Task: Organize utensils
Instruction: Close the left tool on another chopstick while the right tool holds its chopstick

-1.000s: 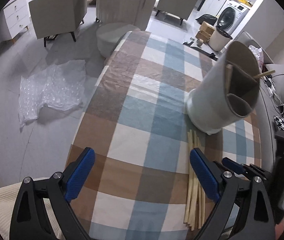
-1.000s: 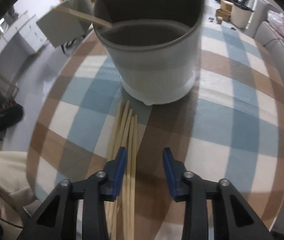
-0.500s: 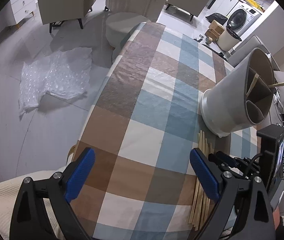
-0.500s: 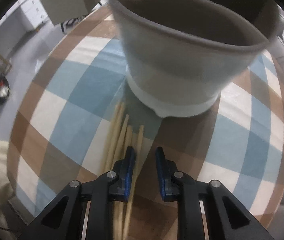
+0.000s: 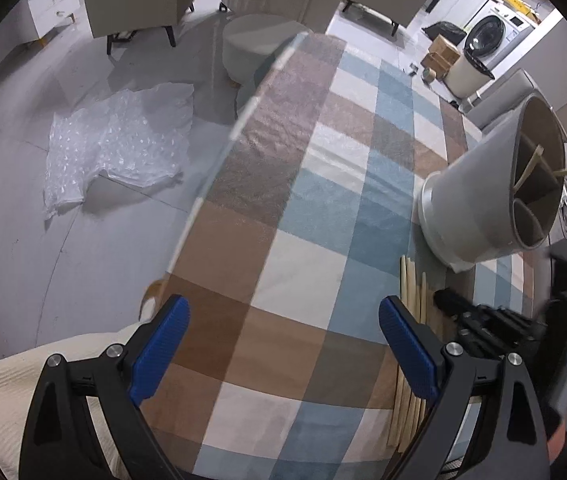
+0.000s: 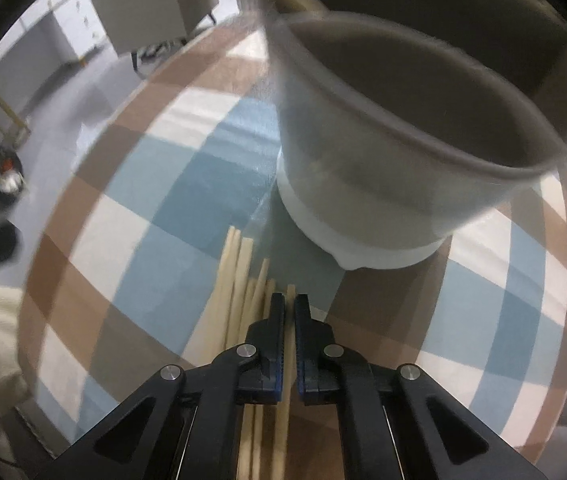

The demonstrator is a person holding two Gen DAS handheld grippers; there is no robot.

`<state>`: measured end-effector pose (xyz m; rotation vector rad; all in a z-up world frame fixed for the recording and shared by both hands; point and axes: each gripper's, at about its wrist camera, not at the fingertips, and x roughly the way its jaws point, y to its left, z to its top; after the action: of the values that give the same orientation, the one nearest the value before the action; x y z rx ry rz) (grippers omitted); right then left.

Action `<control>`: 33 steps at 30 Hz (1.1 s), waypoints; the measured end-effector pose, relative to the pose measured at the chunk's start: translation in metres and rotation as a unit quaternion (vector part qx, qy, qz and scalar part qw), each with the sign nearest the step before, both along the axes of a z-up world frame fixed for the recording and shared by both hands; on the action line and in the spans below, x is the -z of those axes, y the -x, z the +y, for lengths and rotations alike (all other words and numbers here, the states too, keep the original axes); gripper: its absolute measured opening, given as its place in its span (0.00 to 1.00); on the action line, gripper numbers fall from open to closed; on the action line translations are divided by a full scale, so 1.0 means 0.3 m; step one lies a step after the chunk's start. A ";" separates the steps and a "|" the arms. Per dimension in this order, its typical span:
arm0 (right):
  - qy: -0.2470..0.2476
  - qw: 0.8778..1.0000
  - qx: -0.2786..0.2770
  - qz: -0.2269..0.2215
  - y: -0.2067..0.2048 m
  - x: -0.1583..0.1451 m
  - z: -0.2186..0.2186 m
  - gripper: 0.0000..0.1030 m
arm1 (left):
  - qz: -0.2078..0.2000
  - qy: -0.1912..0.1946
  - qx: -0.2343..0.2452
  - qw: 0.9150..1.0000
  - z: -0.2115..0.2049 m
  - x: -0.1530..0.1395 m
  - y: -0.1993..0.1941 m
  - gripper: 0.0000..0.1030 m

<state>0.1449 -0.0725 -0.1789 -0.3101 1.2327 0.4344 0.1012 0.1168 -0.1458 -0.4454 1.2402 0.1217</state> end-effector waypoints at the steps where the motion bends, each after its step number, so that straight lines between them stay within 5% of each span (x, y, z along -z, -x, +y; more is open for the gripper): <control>1: -0.005 1.000 0.007 -0.009 0.006 -0.020 -0.022 0.03 | 0.005 0.002 0.003 1.000 -0.009 0.008 -0.003 0.90; 10: -0.142 0.982 0.126 -0.015 0.047 -0.194 -0.268 0.03 | 0.030 -0.012 0.053 0.998 -0.134 0.050 -0.016 0.90; 23: -0.297 0.900 0.316 0.050 0.099 -0.173 -0.579 0.04 | 0.068 -0.039 0.082 0.993 -0.247 0.103 -0.022 0.90; 33: -0.326 0.884 0.333 0.026 0.128 -0.220 -0.696 0.03 | 0.093 -0.075 0.075 0.990 -0.254 0.137 -0.023 0.90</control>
<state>0.1065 -0.2814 -0.1128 0.6960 1.0915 0.2305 0.1082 0.0407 -0.1867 -0.2130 1.4322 0.1303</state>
